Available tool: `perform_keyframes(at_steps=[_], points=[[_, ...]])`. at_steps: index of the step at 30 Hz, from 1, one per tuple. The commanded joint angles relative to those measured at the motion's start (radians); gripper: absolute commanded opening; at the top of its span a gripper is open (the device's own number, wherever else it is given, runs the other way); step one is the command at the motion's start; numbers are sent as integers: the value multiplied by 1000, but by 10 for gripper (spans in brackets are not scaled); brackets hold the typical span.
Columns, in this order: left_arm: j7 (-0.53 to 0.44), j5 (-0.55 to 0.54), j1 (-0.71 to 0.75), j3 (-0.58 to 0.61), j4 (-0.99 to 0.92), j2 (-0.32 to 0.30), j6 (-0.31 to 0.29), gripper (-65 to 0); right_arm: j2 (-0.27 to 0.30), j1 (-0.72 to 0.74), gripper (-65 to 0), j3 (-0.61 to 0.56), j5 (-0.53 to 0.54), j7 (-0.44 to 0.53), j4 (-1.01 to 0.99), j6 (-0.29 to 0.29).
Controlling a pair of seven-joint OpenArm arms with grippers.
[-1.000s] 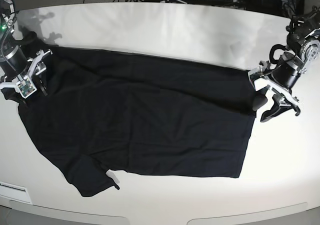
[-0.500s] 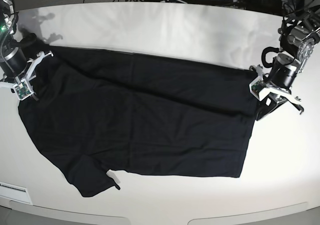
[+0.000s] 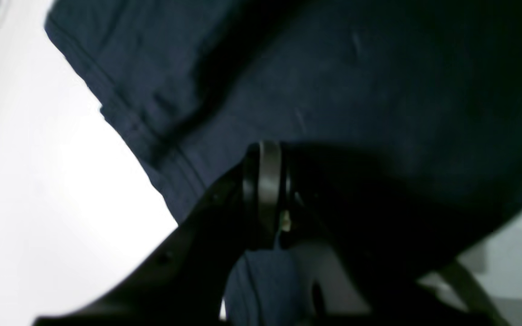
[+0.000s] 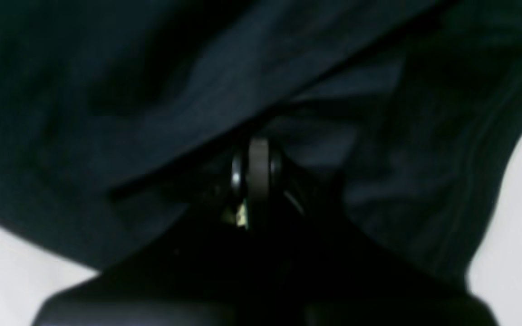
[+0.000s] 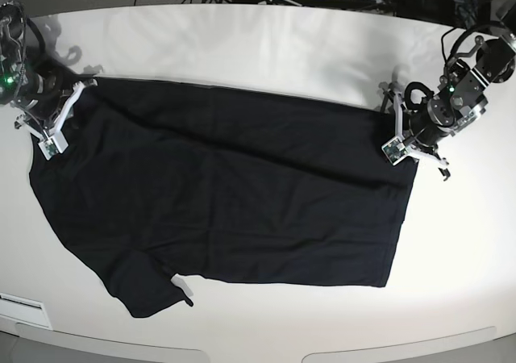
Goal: Fold the T-shirt properly
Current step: 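Release the corners and regrasp the shirt edge with both grippers, then drag the shirt edge with both grippers, then release the left gripper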
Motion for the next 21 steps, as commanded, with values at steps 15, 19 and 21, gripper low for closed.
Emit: perform_keyframes(at_steps=[15, 19, 21], points=[[172, -23, 130, -12, 12, -29, -168, -650, 20, -19, -650, -11, -26, -164, 27, -11], [229, -50, 176, -12, 16, -29, -188, -650, 20, -21, -650, -11, -17, -186, 28, -5], [253, -50, 195, -12, 29, -30, -187, -650, 20, -21, -650, -11, 12, -220, 28, 18]])
